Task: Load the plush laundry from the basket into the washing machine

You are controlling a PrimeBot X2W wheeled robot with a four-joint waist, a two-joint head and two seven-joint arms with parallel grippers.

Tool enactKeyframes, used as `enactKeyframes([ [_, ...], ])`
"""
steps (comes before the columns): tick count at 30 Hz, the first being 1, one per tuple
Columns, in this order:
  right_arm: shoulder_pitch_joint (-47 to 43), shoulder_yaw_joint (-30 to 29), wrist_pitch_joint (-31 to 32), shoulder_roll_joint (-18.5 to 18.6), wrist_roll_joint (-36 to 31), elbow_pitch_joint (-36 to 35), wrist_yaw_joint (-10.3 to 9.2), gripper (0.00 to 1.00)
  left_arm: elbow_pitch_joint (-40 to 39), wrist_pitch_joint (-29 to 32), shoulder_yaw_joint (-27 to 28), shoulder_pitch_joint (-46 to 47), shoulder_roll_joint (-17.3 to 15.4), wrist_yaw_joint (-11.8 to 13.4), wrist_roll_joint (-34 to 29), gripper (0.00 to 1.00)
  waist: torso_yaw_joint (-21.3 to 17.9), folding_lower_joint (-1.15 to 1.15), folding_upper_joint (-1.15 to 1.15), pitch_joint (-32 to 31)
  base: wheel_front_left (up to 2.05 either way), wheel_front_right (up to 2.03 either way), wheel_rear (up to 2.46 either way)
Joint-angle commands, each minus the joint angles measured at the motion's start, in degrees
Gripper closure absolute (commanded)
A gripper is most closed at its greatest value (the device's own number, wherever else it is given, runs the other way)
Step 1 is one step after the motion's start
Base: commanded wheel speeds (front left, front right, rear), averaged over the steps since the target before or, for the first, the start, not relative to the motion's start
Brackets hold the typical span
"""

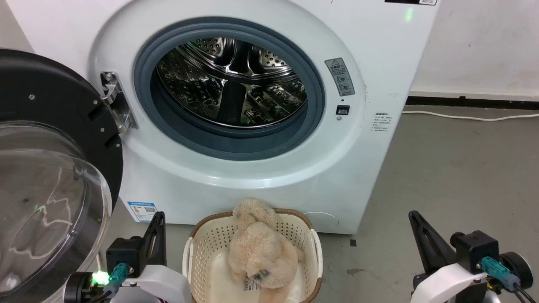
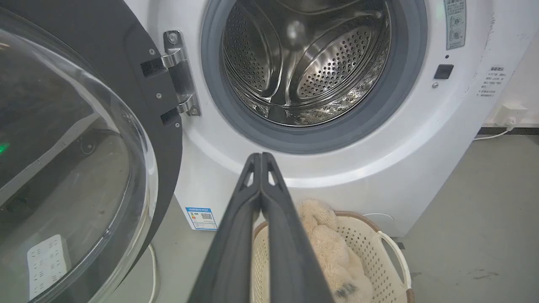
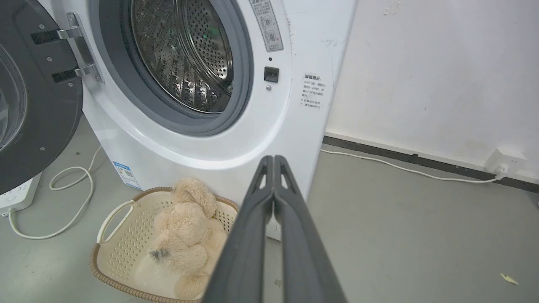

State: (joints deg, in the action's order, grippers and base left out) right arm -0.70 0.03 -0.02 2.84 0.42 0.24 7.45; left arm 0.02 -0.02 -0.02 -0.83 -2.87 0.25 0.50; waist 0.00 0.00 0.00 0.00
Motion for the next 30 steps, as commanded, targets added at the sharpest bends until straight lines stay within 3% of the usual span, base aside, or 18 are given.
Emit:
enactKeyframes([
  [1, 0.7, 0.0, 0.0, 0.0, -0.4, -0.2, 0.03, 1.0, 0.0, 0.0, 0.0, 0.8, 0.0, -0.2, -0.5, 1.0, 0.0, 0.0, 0.0, 0.0, 0.0, 0.0, 0.0],
  [30, 0.7, 0.0, 0.0, 0.0, -0.4, -0.2, 0.03, 1.0, 0.0, 0.0, 0.0, 0.8, 0.0, -0.2, -0.5, 1.0, 0.0, 0.0, 0.0, 0.0, 0.0, 0.0, 0.0],
])
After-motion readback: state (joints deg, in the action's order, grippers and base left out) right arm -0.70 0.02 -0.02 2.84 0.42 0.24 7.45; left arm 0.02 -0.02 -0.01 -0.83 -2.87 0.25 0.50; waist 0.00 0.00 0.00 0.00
